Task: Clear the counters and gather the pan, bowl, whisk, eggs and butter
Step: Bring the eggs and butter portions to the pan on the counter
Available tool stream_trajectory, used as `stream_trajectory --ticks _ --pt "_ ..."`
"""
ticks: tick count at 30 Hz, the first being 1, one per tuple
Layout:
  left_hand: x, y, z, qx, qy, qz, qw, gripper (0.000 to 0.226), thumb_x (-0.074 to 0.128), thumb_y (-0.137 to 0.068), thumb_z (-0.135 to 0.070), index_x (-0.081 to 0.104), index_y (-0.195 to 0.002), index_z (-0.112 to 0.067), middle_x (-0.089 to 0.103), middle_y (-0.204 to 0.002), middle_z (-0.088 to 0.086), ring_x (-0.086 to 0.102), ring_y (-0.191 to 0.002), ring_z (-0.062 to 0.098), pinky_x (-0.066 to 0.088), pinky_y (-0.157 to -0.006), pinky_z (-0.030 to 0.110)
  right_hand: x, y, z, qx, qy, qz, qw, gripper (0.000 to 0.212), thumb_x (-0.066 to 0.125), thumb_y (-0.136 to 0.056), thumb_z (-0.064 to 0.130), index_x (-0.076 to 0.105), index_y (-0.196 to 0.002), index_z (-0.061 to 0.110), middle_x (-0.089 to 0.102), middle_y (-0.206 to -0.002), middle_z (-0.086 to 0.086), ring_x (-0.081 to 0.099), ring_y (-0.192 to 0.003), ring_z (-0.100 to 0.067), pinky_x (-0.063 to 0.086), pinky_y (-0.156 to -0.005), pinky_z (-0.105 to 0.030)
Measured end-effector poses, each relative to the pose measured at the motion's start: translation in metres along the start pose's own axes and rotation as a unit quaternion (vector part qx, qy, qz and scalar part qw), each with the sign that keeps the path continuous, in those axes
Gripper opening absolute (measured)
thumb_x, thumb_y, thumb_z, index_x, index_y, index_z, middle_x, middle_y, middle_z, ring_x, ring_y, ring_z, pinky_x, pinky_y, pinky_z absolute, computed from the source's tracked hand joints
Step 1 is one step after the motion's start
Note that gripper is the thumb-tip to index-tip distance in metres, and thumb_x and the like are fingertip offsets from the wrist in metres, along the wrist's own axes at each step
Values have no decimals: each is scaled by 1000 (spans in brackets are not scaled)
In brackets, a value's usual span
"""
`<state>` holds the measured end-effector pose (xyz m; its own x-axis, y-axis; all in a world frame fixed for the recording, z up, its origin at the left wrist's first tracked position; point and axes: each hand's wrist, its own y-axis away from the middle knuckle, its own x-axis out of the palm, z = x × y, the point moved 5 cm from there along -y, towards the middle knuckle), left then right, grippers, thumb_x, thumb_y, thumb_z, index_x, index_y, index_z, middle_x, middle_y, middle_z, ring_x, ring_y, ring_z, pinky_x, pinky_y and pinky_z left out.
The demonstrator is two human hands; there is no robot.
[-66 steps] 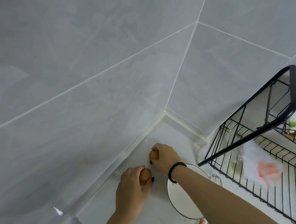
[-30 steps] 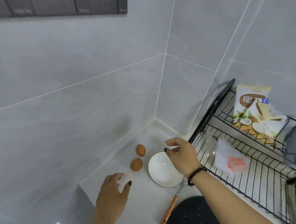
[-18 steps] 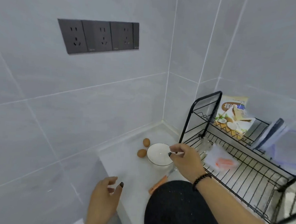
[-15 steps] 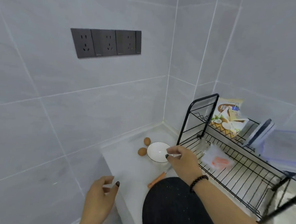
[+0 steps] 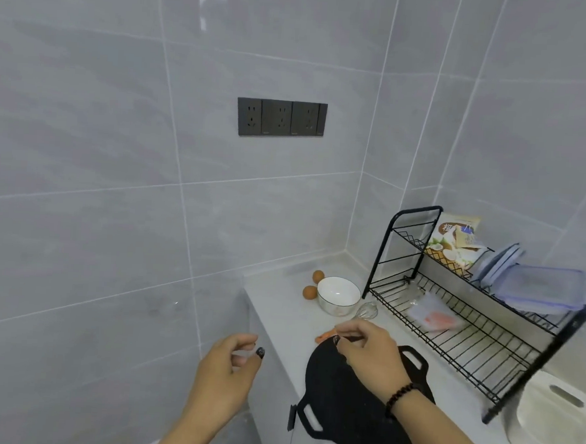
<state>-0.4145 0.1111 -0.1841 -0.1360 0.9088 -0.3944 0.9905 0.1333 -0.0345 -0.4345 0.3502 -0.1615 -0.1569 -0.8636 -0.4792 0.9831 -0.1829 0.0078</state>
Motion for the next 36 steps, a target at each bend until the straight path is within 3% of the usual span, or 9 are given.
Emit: stream_trajectory --ticks 3,8,14,20,24,30,36 --pt "-21 29 0 11 -5 15 1000 20 64 -91 -24 63 -110 -29 64 -110 -12 59 -90 5 40 -67 7 9 41 8 -8 -10 -9 1000 16 67 -83 10 67 -89 25 70 -97 9 61 -74 -4 56 -85 -31" --pt "-55 79 -7 45 -4 41 998 21 63 -91 -22 63 -110 -31 63 -110 -13 59 -88 4 40 -66 6 25 120 27 -12 -28 -24 999 20 67 -82 8 67 -91 26 67 -97 12 64 -87 -6 55 -88 -33" --pt "-78 146 -13 57 23 53 997 20 64 -90 -19 63 -101 -36 66 -105 -14 60 -88 8 39 -68 9 24 205 44 -30 -26 -43 998 19 68 -83 14 68 -96 27 70 -93 12 66 -87 -5 56 -87 -32" --pt "-106 209 -19 80 45 41 995 24 66 -88 -14 64 -98 -35 68 -102 -15 58 -75 4 40 -68 11 17 262 62 -65 -30 -42 997 19 68 -82 13 70 -95 27 71 -93 11 67 -81 -8 58 -82 -33" --pt "-131 256 -21 85 65 5 994 25 67 -85 -9 67 -101 -30 69 -101 -11 57 -67 -6 41 -65 5 23 306 77 -97 -18 -12 995 18 68 -82 15 69 -94 28 72 -87 2 66 -75 -15 58 -73 -26" --pt "-159 336 -26 91 39 -39 994 30 66 -86 -10 64 -96 -38 68 -100 -17 58 -71 -4 41 -65 5 25 380 86 -118 -37 43 991 19 67 -82 14 69 -95 28 71 -86 2 64 -74 -8 58 -78 -30" --pt "-207 430 -28 85 28 -76 993 19 67 -88 -21 67 -99 -37 69 -102 -16 62 -81 4 48 -73 20 39 456 92 -130 -71 110 983 18 67 -84 16 69 -94 30 71 -91 -1 68 -83 -20 58 -76 -40"
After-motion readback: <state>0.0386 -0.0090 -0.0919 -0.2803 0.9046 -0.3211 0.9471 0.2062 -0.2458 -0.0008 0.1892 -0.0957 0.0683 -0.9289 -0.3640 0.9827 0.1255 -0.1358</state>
